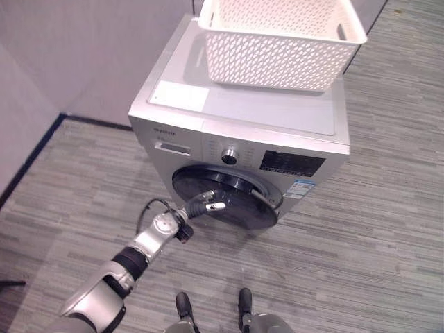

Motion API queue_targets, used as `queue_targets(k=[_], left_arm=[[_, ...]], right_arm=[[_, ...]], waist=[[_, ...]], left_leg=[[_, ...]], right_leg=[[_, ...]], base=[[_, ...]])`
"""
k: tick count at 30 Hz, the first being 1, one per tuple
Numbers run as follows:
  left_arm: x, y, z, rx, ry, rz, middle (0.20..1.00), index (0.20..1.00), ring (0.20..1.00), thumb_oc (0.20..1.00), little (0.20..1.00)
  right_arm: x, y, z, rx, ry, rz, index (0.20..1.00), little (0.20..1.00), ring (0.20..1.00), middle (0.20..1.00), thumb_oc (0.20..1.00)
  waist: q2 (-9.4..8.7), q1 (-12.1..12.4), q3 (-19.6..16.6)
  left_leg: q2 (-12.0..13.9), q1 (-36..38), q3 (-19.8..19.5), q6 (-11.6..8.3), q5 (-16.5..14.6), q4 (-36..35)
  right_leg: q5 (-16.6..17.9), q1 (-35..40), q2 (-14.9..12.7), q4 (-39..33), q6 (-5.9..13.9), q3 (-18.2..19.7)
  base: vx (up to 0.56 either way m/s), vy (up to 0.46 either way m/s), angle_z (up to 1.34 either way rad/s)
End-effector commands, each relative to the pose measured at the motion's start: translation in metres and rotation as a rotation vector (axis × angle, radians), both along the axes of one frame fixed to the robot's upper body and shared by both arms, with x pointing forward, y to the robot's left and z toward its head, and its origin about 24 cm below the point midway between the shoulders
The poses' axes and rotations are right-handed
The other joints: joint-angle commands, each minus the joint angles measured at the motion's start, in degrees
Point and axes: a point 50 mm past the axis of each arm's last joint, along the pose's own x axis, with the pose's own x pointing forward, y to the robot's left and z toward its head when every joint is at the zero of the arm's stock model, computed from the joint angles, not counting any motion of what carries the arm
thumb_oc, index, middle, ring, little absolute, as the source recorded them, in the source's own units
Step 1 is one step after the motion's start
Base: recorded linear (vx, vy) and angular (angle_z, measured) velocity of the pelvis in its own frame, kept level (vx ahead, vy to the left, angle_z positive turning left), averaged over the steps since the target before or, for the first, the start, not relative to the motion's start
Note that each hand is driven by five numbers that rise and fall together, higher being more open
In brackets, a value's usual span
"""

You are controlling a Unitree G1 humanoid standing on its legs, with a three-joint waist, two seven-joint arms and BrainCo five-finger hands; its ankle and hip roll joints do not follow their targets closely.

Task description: Grab the laundry basket,head to the washer,open it,put in the laundry and shut it.

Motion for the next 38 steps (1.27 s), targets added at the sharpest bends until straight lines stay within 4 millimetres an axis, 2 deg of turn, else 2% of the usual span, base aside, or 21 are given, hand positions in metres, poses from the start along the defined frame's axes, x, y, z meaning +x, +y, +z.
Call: queue_targets(k=[1,3,4,6,9,11,13,17,18,19,21,22,25,26,27,28,29,30,31,33,38], left_arm=[[0.026,0.007,0.042,-0.061,-0.177,0.034,1.000,1.000,1.000,1.000,1.000],[0.019,0.007,0.042,-0.103,-0.187,0.026,1.000,1.000,1.000,1.000,1.000],[0.019,0.008,0.042,-0.103,-0.186,0.026,1.000,1.000,1.000,1.000,1.000],[0.002,0.020,0.038,-0.145,-0.193,0.013,1.000,1.000,1.000,1.000,1.000],[-0.010,0.031,0.031,-0.160,-0.180,0.018,1.000,1.000,1.000,1.000,1.000],[-0.024,0.049,0.018,-0.171,-0.141,0.067,1.000,1.000,1.000,1.000,1.000],[-0.048,0.077,-0.006,-0.216,-0.068,0.202,1.000,1.000,1.000,1.000,1.000],[-0.072,0.103,-0.035,-0.232,0.024,0.366,1.000,1.000,1.000,1.000,1.000],[-0.096,0.121,-0.058,-0.226,0.118,0.476,1.000,1.000,1.000,1.000,1.000],[-0.095,0.122,-0.058,-0.227,0.117,0.476,1.000,1.000,1.000,1.000,1.000],[-0.127,0.145,-0.083,-0.206,0.215,0.648,1.000,1.000,1.000,1.000,1.000],[-0.128,0.145,-0.083,-0.206,0.215,0.649,1.000,1.000,1.000,1.000,1.000],[-0.156,0.167,-0.102,-0.111,0.277,0.815,1.000,1.000,1.000,1.000,1.000],[-0.168,0.173,-0.112,-0.058,0.319,0.877,1.000,1.000,1.000,1.000,1.000],[-0.189,0.179,-0.127,0.003,0.408,0.968,1.000,1.000,1.000,1.000,1.000],[-0.204,0.181,-0.135,0.037,0.462,1.026,1.000,1.000,1.000,1.000,1.000],[-0.203,0.181,-0.135,0.036,0.461,1.027,1.000,1.000,1.000,1.000,1.000],[-0.215,0.181,-0.141,0.086,0.514,1.054,1.000,1.000,1.000,1.000,1.000],[-0.214,0.181,-0.141,0.085,0.514,1.054,1.000,1.000,1.000,1.000,1.000],[-0.224,0.179,-0.146,0.074,0.558,1.096,1.000,1.000,1.000,1.000,1.000],[-0.220,0.171,-0.148,0.031,0.555,1.077,1.000,1.000,1.000,1.000,1.000]], right_arm=[[0.020,0.006,-0.006,0.004,-0.085,0.019,1.000,1.000,1.000,1.000,1.000],[0.043,0.021,-0.014,0.067,-0.183,0.051,1.000,1.000,1.000,1.000,1.000],[0.042,0.021,-0.014,0.067,-0.183,0.051,1.000,1.000,1.000,1.000,1.000],[0.068,0.040,-0.020,0.151,-0.291,0.087,1.000,1.000,1.000,1.000,1.000],[0.080,0.051,-0.022,0.194,-0.342,0.126,1.000,1.000,1.000,1.000,1.000],[0.088,0.061,-0.024,0.235,-0.376,0.153,1.000,1.000,1.000,1.000,1.000],[0.094,0.078,-0.026,0.291,-0.418,0.170,1.000,1.000,1.000,1.000,1.000],[0.099,0.090,-0.027,0.330,-0.467,0.141,1.000,1.000,1.000,1.000,1.000],[0.099,0.095,-0.027,0.349,-0.492,0.098,1.000,1.000,1.000,1.000,1.000],[0.099,0.095,-0.027,0.350,-0.493,0.098,1.000,1.000,1.000,1.000,1.000],[0.091,0.101,-0.029,0.360,-0.498,0.033,1.000,1.000,1.000,1.000,1.000],[0.091,0.101,-0.029,0.360,-0.498,0.033,1.000,1.000,1.000,1.000,1.000],[0.086,0.105,-0.031,0.353,-0.500,-0.011,1.000,1.000,1.000,1.000,1.000],[0.087,0.108,-0.032,0.352,-0.503,-0.022,1.000,1.000,1.000,1.000,1.000],[0.075,0.104,-0.033,0.332,-0.476,-0.031,1.000,1.000,1.000,1.000,1.000],[0.064,0.096,-0.034,0.283,-0.425,-0.059,1.000,1.000,1.000,1.000,1.000],[0.065,0.096,-0.034,0.283,-0.426,-0.058,1.000,1.000,1.000,1.000,1.000],[0.082,0.085,-0.033,0.235,-0.428,-0.055,1.000,1.000,1.000,1.000,1.000],[0.082,0.085,-0.033,0.235,-0.428,-0.055,1.000,1.000,1.000,1.000,1.000],[0.100,0.080,-0.031,0.219,-0.459,-0.035,1.000,1.000,1.000,1.000,1.000],[0.099,0.081,-0.032,0.220,-0.437,-0.017,1.000,1.000,1.000,1.000,1.000]], waist=[[-2.00,0.5,0.1],[-1.71,0.9,-0.3],[-1.73,0.9,-0.3],[-1.65,2.2,-0.8],[-1.80,2.9,-1.1],[-1.78,4.2,-1.2],[-1.96,5.8,-1.5],[-2.30,7.4,-1.6],[-2.66,8.5,-1.7],[-2.53,8.5,-1.6],[-3.19,10.1,-1.6],[-3.20,10.0,-1.6],[-4.13,11.4,-2.3],[-4.52,11.8,-2.7],[-4.86,11.5,-3.4],[-4.95,11.5,-3.6],[-4.94,11.4,-3.6],[-5.09,11.9,-3.9],[-5.09,11.9,-3.8],[-5.26,12.3,-4.6],[-5.23,12.4,-5.6]], left_leg=[[4.3,-4.3,-2.8,-2.70,4.3,0.4],[4.2,-4.2,-2.9,-2.77,4.3,0.3],[4.2,-4.2,-2.9,-2.77,4.3,0.3],[3.9,-4.1,-3.4,-2.83,4.2,0.2],[3.6,-3.9,-3.9,-2.82,4.0,0.2],[3.3,-3.8,-4.6,-2.84,4.0,0.2],[2.7,-3.9,-5.8,-2.76,3.9,0.2],[2.0,-4.4,-6.9,-2.03,5.1,0.2],[1.5,-4.1,-8.5,-2.41,4.0,0.5],[1.4,-4.6,-8.2,-1.87,5.0,0.5],[0.5,-4.0,-10.8,-2.13,4.1,1.0],[0.5,-4.0,-10.9,-2.13,4.1,1.0],[-0.4,-4.4,-12.9,-1.78,3.6,1.9],[-0.7,-4.4,-13.4,-1.68,3.5,2.0],[-1.1,-4.2,-13.7,-1.59,3.4,2.0],[-1.1,-4.1,-13.6,-1.56,3.4,2.0],[-1.1,-4.1,-13.7,-1.56,3.4,2.0],[-1.2,-3.8,-13.7,-1.45,3.5,1.8],[-1.2,-3.7,-13.7,-1.45,3.5,1.8],[-1.3,-3.0,-13.5,-1.30,3.6,1.1],[-1.2,-2.5,-12.9,-1.36,3.8,0.6]], right_leg=[[-4.3,-0.2,-2.6,2.1,3.51,-2.4],[-4.4,0.2,-2.7,1.7,3.53,-2.6],[-4.4,0.2,-2.7,1.7,3.53,-2.6],[-4.5,1.1,-2.8,1.3,3.39,-3.1],[-4.6,1.8,-2.9,1.0,3.34,-3.6],[-4.8,2.5,-3.0,0.9,3.25,-4.3],[-5.1,3.7,-3.2,0.6,3.08,-5.3],[-4.8,4.2,-3.4,0.7,2.60,-6.8],[-6.2,5.6,-3.5,0.9,2.51,-7.1],[-5.4,5.1,-3.6,1.0,2.29,-7.7],[-7.3,7.2,-3.5,1.5,1.89,-8.6],[-7.3,7.2,-3.5,1.6,1.90,-8.7],[-8.1,8.2,-3.6,2.1,1.48,-10.1],[-8.4,8.5,-3.6,2.3,1.40,-10.5],[-8.8,8.8,-3.4,2.7,1.40,-10.8],[-8.8,8.9,-3.4,2.9,1.41,-11.0],[-8.8,8.9,-3.4,2.9,1.41,-11.0],[-8.9,9.1,-3.5,3.2,1.47,-11.4],[-8.9,9.2,-3.5,3.2,1.48,-11.4],[-8.6,9.5,-3.6,3.1,1.67,-11.8],[-8.3,9.7,-3.5,2.7,1.90,-11.8]], base=[[0.04,-0.022,-0.06],[0.03,-0.016,-0.05],[0.03,-0.022,0.00],[0.05,-0.033,0.02],[0.02,-0.012,0.05],[0.05,-0.031,0.23],[0.04,-0.037,0.19],[-0.02,-0.027,0.38],[0.02,-0.034,0.33],[0.08,-0.057,0.34],[0.03,-0.057,0.61],[-0.01,-0.047,0.67],[-0.01,-0.035,0.45],[0.00,-0.023,0.37],[-0.02,-0.003,0.43],[-0.02,0.006,0.44],[-0.04,0.026,0.20],[-0.02,0.016,0.06],[-0.04,0.028,-0.04],[-0.01,0.023,-0.04],[0.00,0.004,-0.05]])
